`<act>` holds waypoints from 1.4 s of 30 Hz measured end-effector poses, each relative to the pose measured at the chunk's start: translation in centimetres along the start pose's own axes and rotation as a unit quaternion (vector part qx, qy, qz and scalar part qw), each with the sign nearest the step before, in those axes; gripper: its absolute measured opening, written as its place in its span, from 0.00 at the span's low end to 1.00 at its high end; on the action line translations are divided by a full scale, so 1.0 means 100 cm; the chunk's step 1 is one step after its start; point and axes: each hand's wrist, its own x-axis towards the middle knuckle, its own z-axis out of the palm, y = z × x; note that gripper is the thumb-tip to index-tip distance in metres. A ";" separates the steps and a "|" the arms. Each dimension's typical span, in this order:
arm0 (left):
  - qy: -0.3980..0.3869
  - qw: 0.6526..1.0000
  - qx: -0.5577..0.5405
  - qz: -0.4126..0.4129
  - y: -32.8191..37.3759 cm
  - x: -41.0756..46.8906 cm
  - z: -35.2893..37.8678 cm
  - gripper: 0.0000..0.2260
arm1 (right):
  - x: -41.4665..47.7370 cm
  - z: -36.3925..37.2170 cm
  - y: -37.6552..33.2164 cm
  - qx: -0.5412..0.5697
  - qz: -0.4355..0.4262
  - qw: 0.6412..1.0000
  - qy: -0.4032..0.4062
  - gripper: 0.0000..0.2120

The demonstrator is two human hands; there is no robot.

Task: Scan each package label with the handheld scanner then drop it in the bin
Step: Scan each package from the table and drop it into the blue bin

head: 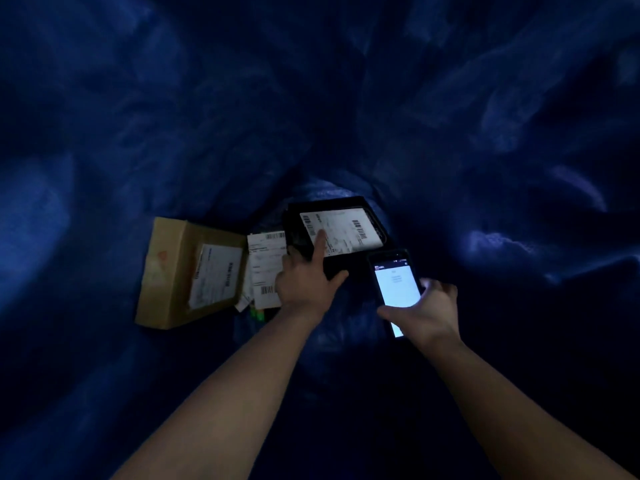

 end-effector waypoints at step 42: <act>0.003 0.948 0.042 0.316 0.057 -0.416 -0.403 0.12 | -0.499 -0.309 -0.098 0.267 -0.021 0.939 0.216 0.30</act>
